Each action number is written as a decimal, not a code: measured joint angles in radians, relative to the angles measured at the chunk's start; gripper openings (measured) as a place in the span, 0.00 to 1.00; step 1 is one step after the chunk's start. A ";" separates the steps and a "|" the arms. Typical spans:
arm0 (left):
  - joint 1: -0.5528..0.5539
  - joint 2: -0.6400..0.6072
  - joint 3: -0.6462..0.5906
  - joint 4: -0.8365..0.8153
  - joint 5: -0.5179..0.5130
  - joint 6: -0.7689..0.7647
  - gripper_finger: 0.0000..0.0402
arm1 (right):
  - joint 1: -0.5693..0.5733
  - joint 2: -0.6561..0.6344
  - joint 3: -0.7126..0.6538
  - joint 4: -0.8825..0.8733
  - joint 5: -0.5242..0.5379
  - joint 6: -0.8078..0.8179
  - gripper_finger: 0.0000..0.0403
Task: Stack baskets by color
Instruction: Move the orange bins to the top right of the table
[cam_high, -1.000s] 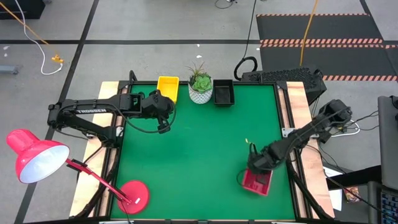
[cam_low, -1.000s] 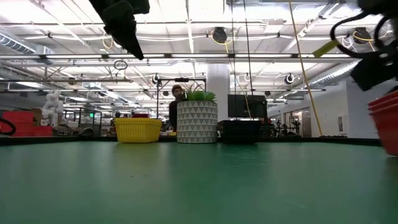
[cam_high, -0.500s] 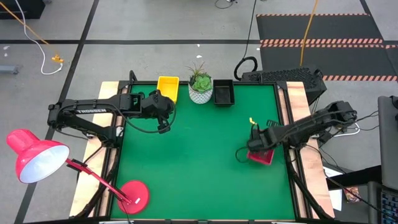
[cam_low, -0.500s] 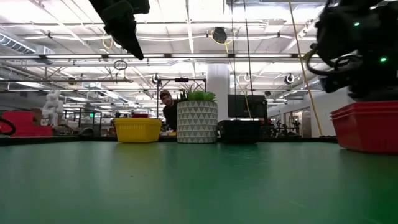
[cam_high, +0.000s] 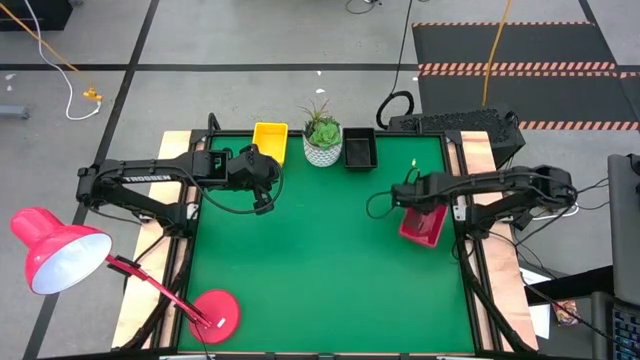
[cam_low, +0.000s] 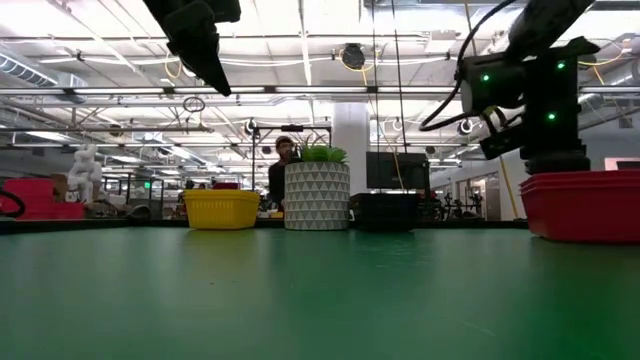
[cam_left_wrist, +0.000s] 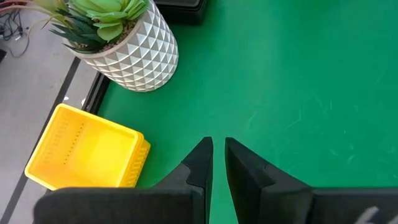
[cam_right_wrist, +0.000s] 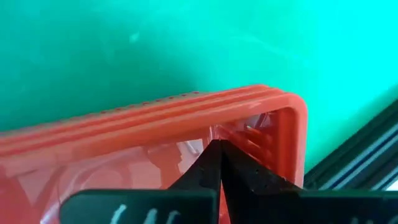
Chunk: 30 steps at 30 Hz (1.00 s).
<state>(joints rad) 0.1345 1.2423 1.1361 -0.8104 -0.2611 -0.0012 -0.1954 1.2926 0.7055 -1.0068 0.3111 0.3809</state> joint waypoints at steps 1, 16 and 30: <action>0.000 0.000 0.000 0.000 0.000 0.000 0.12 | -0.017 0.000 0.000 0.009 0.000 0.003 0.00; 0.000 0.000 0.000 -0.001 0.000 0.007 0.12 | -0.273 -0.003 0.000 0.297 -0.002 -0.131 0.00; 0.000 0.000 0.000 -0.001 0.000 0.024 0.12 | -0.475 -0.002 0.002 0.591 -0.079 -0.336 0.00</action>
<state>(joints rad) 0.1345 1.2423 1.1362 -0.8112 -0.2615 0.0227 -0.6707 1.2907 0.7071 -0.4155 0.2317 0.0450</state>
